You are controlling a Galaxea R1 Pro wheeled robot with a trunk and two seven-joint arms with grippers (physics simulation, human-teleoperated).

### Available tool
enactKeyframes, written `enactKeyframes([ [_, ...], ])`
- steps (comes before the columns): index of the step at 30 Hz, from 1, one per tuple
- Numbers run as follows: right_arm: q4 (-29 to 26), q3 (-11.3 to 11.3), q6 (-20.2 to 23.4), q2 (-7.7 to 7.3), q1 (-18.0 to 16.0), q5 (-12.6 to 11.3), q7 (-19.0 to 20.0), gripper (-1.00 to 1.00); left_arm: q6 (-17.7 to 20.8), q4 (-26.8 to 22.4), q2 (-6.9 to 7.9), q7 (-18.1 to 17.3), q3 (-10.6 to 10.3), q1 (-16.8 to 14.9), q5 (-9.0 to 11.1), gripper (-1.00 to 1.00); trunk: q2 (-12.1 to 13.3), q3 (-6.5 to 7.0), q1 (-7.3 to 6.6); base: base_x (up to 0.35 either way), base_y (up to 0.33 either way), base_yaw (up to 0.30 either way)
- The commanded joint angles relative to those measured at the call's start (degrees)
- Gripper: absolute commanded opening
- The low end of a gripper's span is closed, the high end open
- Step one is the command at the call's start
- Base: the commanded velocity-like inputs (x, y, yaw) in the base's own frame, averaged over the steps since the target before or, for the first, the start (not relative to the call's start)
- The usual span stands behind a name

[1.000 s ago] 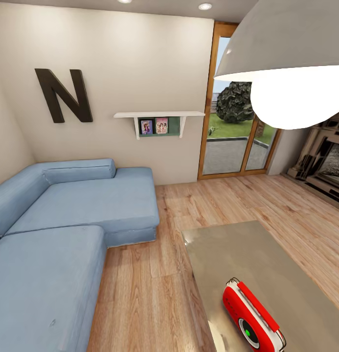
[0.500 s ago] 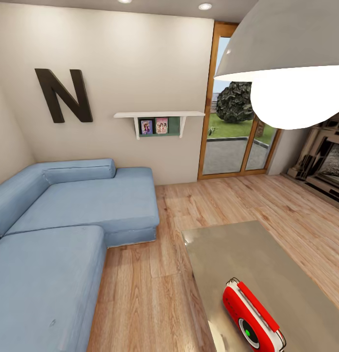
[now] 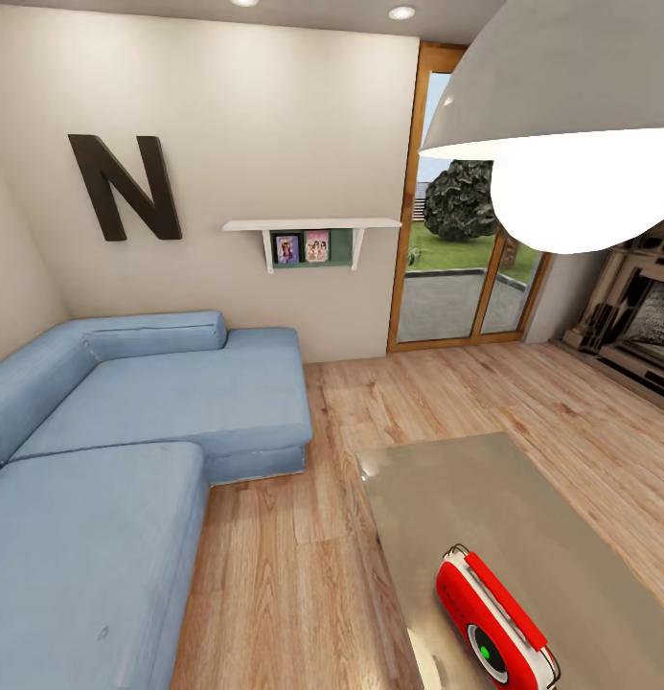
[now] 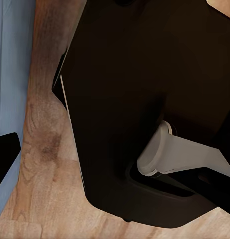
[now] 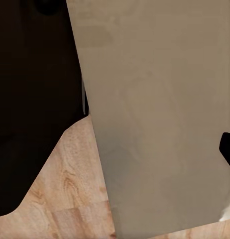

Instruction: Turn on the radio receiver that's on the table in the living room.

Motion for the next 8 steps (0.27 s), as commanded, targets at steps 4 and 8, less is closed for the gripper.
enactKeyframes([
  [4, 0.0, 0.0, 0.0, 0.00, 0.0, 0.0, 0.0, 1.00, 0.0, 0.0, 0.00, 0.0, 0.0, 0.0, 0.0, 1.00, 0.0, 0.00, 0.00, 0.000, 0.000, 0.000],
  [8, 0.0, 0.0, 0.0, 0.00, 0.0, 0.0, 0.0, 1.00, 0.0, 0.0, 0.00, 0.0, 0.0, 0.0, 0.0, 1.00, 0.0, 0.00, 0.00, 0.000, 0.000, 0.000],
])
